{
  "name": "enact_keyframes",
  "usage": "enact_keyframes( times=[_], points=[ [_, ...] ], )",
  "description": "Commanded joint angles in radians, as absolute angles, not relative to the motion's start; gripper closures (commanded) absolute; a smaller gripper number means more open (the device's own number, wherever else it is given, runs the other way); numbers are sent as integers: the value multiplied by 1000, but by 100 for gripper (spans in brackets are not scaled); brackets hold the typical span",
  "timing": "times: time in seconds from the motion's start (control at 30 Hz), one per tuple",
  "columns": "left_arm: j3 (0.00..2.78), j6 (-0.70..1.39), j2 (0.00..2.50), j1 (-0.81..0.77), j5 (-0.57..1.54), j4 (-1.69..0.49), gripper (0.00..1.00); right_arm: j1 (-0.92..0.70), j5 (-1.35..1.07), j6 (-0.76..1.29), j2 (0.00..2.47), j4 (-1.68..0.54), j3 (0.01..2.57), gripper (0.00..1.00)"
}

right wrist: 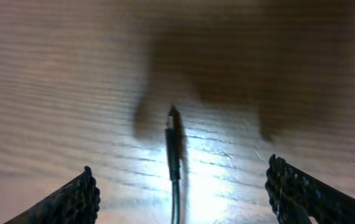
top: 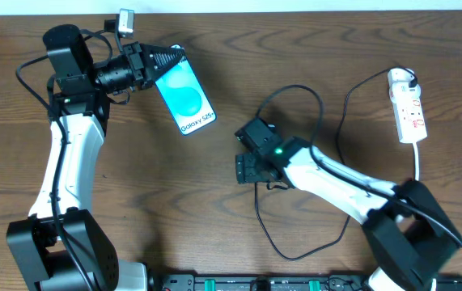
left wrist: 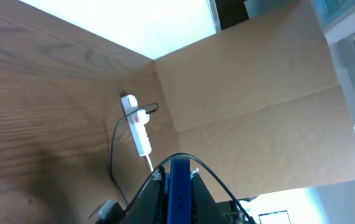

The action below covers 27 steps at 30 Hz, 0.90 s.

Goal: Plug charger to phone and switch on socket
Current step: 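Lower the right gripper onto the black cable's USB-C plug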

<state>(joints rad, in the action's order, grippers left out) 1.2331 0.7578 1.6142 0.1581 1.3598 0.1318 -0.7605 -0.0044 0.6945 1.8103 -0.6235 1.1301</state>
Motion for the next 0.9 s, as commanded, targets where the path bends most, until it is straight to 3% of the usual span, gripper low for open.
enact_keyframes(
  times=[0.0,0.17,0.47,0.67,0.87],
  points=[
    [1234,752,1609,168,1349,138,93,-791,55,698,1877,-679,1222,15],
    [1234,752,1609,198,1349,137,92,-825,95,698,1951,-760,1310,18],
    [1234,752,1609,214,1350,137,92,-830,64,704,1970,-803,1328,36],
    [1234,752,1609,214,1349,137,93,-827,49,721,1989,-815,1328,38],
    [1234,753,1609,214,1350,137,93,-819,34,721,1990,-815,1328,50]
  ],
)
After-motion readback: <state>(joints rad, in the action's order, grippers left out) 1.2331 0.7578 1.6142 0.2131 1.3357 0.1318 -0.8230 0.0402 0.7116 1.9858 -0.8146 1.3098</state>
